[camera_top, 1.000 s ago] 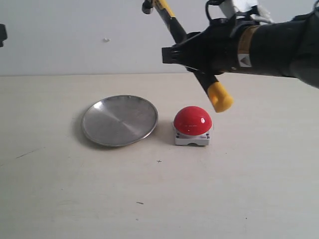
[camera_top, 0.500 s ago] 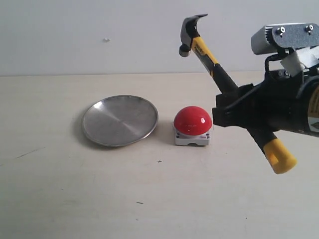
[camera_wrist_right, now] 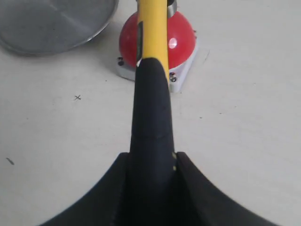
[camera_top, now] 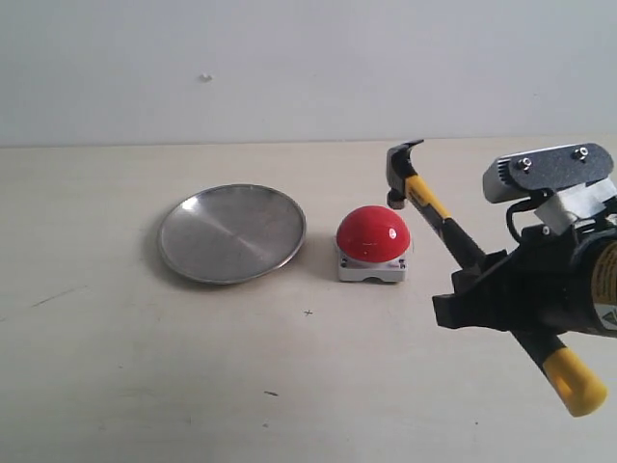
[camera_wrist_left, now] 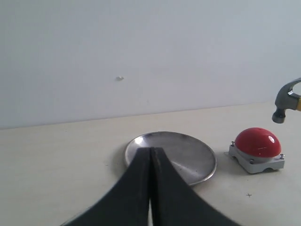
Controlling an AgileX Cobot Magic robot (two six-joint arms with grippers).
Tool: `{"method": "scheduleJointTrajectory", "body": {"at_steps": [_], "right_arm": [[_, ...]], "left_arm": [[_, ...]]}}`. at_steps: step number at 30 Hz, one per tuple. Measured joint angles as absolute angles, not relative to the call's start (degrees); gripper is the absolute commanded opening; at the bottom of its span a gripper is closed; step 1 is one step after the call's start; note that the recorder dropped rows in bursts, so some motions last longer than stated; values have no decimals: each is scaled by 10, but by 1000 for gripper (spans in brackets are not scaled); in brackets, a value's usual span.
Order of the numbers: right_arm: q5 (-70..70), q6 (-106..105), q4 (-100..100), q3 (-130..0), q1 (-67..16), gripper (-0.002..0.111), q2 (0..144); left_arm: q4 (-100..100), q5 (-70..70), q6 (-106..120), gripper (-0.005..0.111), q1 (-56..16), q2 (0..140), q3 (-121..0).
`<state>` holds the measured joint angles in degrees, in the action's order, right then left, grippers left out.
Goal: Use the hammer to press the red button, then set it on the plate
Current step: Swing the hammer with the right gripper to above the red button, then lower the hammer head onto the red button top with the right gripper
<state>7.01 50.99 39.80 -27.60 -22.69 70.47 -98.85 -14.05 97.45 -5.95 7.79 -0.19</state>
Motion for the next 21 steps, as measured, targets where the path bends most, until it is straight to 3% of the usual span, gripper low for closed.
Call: {"method": "scheduleJointTrajectory", "body": {"at_steps": [5,15,21], "right_arm": [[13,509,401,-284,-227,0,726],[53,499,403,-409,-228,0,676],[62,499,403,-361,-228,0,766]], "left_arm": [[-987,-140,975,0,-60,78,-2],[-987,-140,975,0,-60,78,-2],[-987,-140,975,0,-60,78,-2]]}}
